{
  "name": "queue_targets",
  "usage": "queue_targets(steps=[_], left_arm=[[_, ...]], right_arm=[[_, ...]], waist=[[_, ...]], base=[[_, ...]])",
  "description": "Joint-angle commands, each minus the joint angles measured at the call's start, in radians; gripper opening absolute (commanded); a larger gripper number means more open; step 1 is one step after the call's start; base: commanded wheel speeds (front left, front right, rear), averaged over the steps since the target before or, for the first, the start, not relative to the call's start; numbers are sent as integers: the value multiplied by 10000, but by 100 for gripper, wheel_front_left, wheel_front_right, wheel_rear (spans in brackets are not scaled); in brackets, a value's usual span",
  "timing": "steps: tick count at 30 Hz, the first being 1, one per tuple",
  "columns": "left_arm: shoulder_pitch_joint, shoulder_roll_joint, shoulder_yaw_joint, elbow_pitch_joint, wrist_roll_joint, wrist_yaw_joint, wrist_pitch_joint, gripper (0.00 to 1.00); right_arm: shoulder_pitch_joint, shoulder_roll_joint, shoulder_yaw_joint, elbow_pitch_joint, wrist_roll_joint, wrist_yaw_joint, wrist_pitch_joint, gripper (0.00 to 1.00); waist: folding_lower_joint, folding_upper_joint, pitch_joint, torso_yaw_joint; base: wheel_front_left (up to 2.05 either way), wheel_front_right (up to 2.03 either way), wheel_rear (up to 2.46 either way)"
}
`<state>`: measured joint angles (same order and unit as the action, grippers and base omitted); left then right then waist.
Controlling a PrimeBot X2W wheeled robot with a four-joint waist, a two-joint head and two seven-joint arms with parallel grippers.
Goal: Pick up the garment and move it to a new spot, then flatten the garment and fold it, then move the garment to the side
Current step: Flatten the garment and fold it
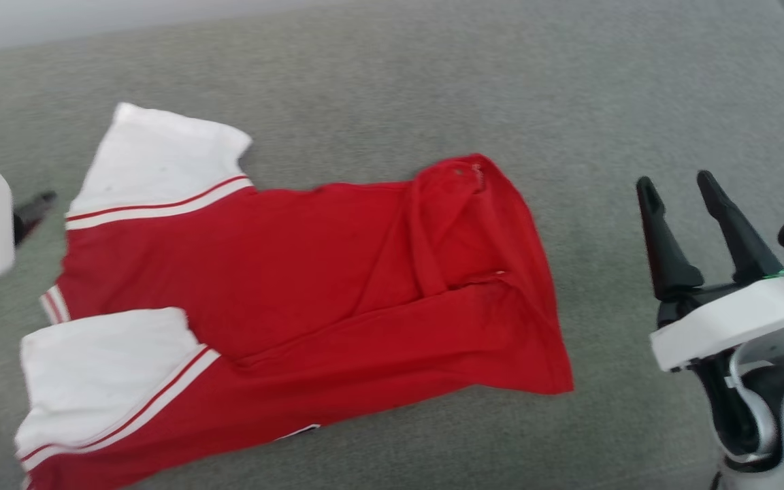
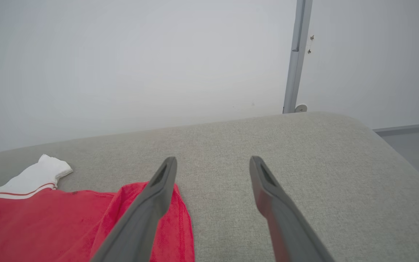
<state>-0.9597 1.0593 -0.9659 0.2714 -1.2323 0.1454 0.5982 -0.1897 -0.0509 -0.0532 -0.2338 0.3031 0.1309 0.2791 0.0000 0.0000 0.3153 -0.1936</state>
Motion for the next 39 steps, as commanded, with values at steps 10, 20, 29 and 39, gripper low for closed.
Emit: queue_targets(steps=[10, 20, 29, 39], left_arm=[[-1704, -878, 239, 2675, 591, -1273, -317, 100], [-2500, -1612, 27, 4612, 722, -1689, 376, 100], [-2471, -2228, -240, 5793, 571, -1853, 1080, 92], [-3292, -3267, -390, 6476, 831, -2326, 936, 0]], right_arm=[[-276, 4, 1242, 899, 258, -5, -1189, 100], [-553, 10, 1652, 1082, 339, -5, -1225, 100], [-1275, 7, 1962, 1338, 192, -5, -251, 100], [-4202, 4, 2932, 3493, 330, -5, 2127, 100]], waist=[[0, 0, 823, -1343], [0, 0, 1429, -1629], [0, 0, 1714, -1549], [0, 0, 2109, -1090]], base=[[0, 0, 0], [0, 0, 0], [0, 0, 0], [0, 0, 0]])
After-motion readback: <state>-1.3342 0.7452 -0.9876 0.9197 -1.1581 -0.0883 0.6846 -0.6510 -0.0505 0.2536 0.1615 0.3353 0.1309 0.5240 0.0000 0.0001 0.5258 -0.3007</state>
